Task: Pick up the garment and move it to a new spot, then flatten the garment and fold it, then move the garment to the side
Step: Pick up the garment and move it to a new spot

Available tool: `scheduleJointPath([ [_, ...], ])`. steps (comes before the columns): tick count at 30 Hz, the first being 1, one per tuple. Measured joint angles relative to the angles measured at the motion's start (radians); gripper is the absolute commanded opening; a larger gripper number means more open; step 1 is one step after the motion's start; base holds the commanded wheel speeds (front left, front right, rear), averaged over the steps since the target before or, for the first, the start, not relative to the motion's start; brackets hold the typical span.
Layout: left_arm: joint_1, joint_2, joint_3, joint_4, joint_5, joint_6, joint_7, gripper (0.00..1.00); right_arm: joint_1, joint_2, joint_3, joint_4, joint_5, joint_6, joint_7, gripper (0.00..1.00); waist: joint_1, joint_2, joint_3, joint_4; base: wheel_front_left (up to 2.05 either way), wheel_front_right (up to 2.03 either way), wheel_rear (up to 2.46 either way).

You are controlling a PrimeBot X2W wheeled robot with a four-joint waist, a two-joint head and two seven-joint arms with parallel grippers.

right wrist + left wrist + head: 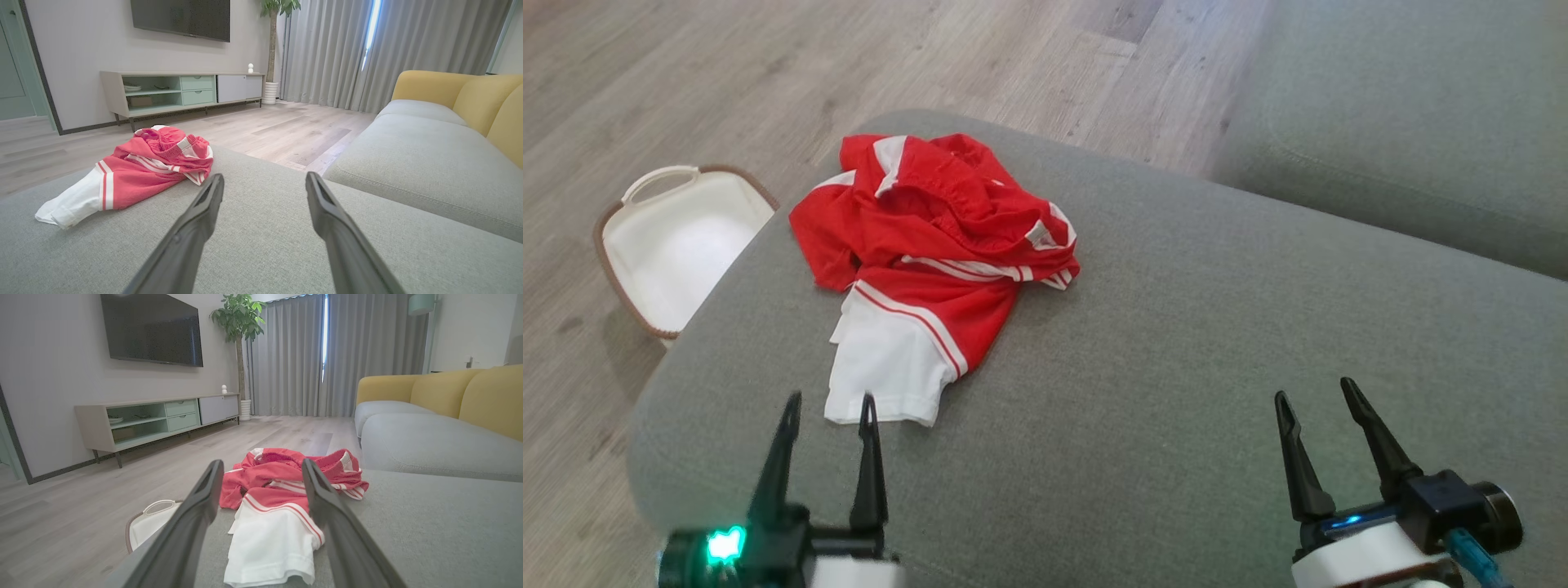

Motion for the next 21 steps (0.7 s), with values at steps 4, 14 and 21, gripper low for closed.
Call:
scheduleJointPath([
  [4,-0.084,0.019,0.022,-0.013,0.000,-0.026,0.000,1.00,0.003,0.000,-0.005,-0.018,-0.034,0.000,0.000,1.00,0.0000,0.0000,0.030,0.000,0.00,0.00,0.00],
  [14,-0.593,0.078,0.021,0.123,-0.016,-0.155,0.097,1.00,-0.048,-0.102,-0.021,-0.064,-0.087,0.000,0.000,1.00,0.0002,0.0000,0.200,-0.024,0.00,0.00,0.00],
  [21,-0.987,0.067,0.000,0.454,-0.027,-0.199,0.240,1.00,-0.117,-0.210,-0.032,-0.103,-0.111,0.000,0.000,1.00,0.0004,0.0000,0.346,-0.055,0.00,0.00,0.00],
])
